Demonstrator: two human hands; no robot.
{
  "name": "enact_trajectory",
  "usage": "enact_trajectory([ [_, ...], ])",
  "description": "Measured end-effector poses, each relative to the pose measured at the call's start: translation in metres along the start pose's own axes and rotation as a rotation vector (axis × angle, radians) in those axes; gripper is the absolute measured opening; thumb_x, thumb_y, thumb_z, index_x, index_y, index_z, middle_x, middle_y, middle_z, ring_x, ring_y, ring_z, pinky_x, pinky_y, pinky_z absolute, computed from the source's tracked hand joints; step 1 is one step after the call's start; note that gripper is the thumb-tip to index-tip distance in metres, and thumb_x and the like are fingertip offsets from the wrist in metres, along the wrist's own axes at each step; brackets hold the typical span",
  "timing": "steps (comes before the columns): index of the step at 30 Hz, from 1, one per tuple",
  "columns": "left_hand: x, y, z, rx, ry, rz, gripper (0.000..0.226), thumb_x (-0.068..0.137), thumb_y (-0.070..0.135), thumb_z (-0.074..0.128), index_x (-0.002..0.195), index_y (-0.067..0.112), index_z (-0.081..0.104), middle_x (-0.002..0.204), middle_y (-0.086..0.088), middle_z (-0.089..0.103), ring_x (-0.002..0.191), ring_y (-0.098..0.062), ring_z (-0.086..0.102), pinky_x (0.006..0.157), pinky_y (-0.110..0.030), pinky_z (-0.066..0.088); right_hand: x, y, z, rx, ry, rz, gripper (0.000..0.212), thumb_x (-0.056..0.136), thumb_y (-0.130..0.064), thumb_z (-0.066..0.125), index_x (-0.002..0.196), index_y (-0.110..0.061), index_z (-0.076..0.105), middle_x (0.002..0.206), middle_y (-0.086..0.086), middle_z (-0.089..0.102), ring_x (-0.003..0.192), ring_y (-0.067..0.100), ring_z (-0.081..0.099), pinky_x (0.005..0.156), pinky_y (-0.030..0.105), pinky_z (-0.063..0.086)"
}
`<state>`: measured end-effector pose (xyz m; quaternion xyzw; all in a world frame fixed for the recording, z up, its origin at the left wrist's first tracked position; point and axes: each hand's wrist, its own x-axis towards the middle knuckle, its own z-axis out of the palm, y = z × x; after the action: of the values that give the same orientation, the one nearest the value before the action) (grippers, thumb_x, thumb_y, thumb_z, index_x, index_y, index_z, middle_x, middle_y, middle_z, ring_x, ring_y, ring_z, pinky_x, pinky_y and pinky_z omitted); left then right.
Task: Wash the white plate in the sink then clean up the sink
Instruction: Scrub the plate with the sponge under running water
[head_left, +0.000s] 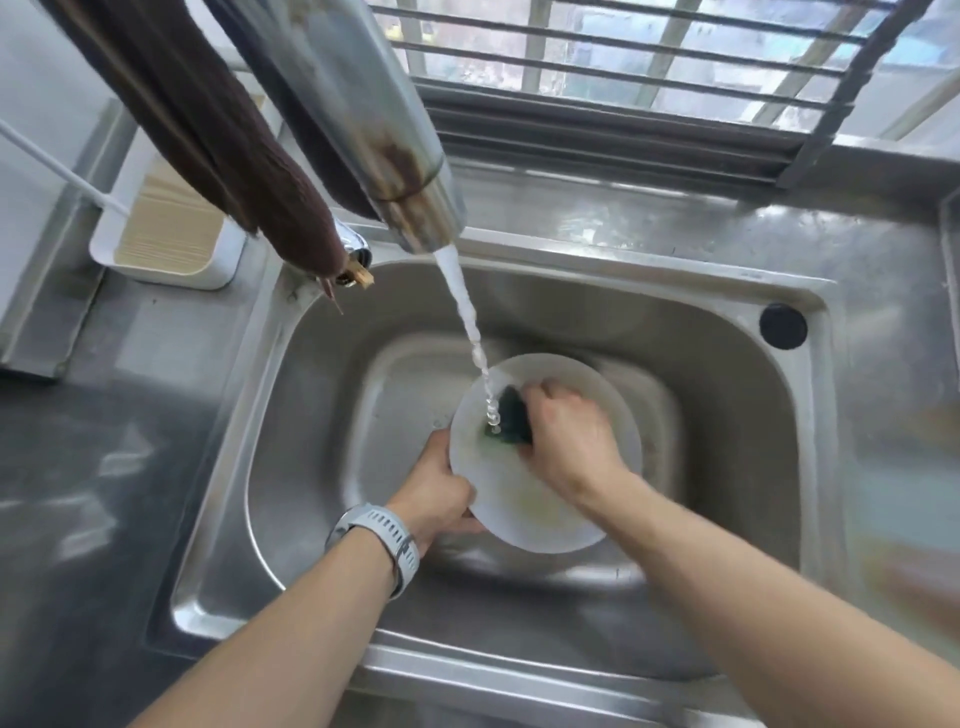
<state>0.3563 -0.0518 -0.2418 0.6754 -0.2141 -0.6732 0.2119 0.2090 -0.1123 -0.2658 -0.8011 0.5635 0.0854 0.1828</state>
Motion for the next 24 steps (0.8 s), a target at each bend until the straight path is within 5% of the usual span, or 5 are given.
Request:
enact_trajectory([
  [4, 0.000, -0.003, -0.001, -0.004, 0.006, -0.024, 0.055, 0.091, -0.017, 0.044, 0.116, 0.032, 0.047, 0.117, 0.010, 0.060, 0.117, -0.034, 0.065, 0.066, -0.037, 0.066, -0.042, 0.035, -0.011, -0.105, -0.074, 0.152, 0.043, 0.082, -0.029, 0.068, 0.123, -0.018, 0.058, 0.111, 0.004, 0.066, 0.098, 0.030, 0.065, 0.073, 0.036, 0.050],
  [9, -0.005, 0.003, 0.001, 0.013, -0.016, -0.001, 0.048, 0.093, -0.015, 0.044, 0.108, 0.029, 0.054, 0.104, 0.004, 0.065, 0.100, -0.024, 0.069, 0.067, -0.035, 0.066, -0.030, -0.016, 0.007, 0.041, -0.039, -0.047, 0.033, 0.082, -0.025, 0.066, 0.112, -0.013, 0.058, 0.103, 0.009, 0.063, 0.089, 0.036, 0.064, 0.060, 0.037, 0.038],
  [13, -0.001, -0.003, -0.005, -0.014, 0.008, -0.051, 0.059, 0.089, -0.019, 0.043, 0.126, 0.026, 0.048, 0.123, 0.001, 0.061, 0.116, -0.035, 0.066, 0.063, -0.036, 0.065, -0.004, 0.028, -0.007, -0.010, -0.012, 0.151, 0.041, 0.082, -0.025, 0.067, 0.121, -0.013, 0.058, 0.108, 0.009, 0.064, 0.092, 0.035, 0.065, 0.066, 0.036, 0.045],
  [18, -0.011, 0.001, -0.002, -0.022, -0.040, -0.053, 0.055, 0.088, -0.017, 0.044, 0.112, 0.032, 0.050, 0.120, -0.001, 0.063, 0.109, -0.029, 0.068, 0.060, -0.031, 0.064, -0.060, 0.004, -0.008, 0.076, -0.142, 0.074, 0.038, 0.082, -0.037, 0.064, 0.113, -0.018, 0.055, 0.105, 0.002, 0.063, 0.091, 0.031, 0.065, 0.070, 0.037, 0.051],
  [24, -0.012, 0.002, -0.012, -0.036, -0.024, -0.064, 0.059, 0.090, -0.016, 0.047, 0.130, 0.027, 0.045, 0.127, 0.002, 0.061, 0.112, -0.033, 0.069, 0.074, -0.041, 0.067, -0.011, 0.021, -0.012, 0.110, -0.033, 0.160, 0.038, 0.080, -0.043, 0.067, 0.108, -0.017, 0.063, 0.100, 0.007, 0.065, 0.086, 0.034, 0.065, 0.062, 0.032, 0.039],
])
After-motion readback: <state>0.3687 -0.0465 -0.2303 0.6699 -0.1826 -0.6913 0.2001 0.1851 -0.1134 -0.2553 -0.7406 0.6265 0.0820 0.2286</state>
